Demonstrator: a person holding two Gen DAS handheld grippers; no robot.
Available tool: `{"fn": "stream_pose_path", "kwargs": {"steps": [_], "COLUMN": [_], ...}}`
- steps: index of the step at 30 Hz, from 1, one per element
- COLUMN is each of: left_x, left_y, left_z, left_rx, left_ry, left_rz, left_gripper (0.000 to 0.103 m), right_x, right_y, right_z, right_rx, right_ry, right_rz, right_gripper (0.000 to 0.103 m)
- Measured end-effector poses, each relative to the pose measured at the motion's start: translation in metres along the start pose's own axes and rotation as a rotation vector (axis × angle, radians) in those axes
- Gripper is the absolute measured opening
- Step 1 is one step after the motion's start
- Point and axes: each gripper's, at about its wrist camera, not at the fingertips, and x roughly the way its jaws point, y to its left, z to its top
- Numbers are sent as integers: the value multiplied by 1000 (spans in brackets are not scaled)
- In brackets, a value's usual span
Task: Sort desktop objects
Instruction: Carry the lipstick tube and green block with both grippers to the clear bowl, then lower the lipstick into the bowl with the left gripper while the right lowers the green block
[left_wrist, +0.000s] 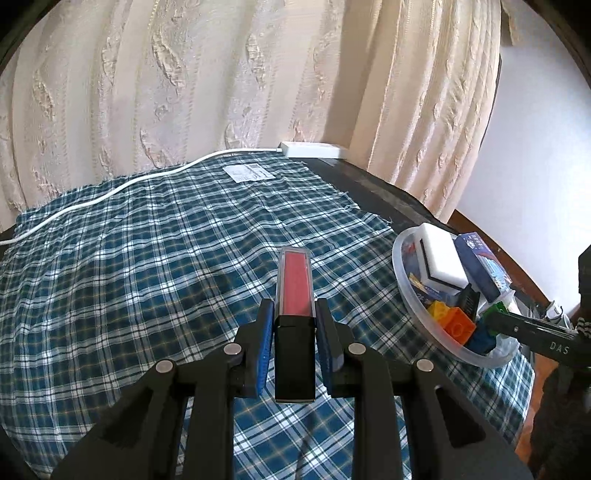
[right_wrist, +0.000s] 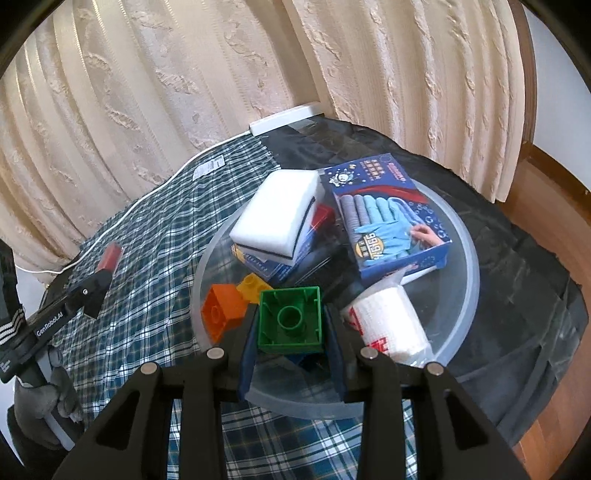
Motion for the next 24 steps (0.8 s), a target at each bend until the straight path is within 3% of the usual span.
{"fn": "stream_pose_path", "kwargs": {"steps": [2,5,24], "left_x": [0,1,6], "left_y": [-2,-7,-81], "left_z": [-1,-4,6], "left_rx": [-7,-12,54], "left_ry": [7,18,36], "left_rz": [-3,-11,-108], "left_gripper": [24,24,24], "right_x": [0,-2,-16], "right_y": [-1,-1,-17], "right_z": [0,0,-5], "right_rx": [10,0,-34], "right_ry": [-3,-19,-63], "right_rz": [5,3,3], "right_gripper": [49,58,58]}}
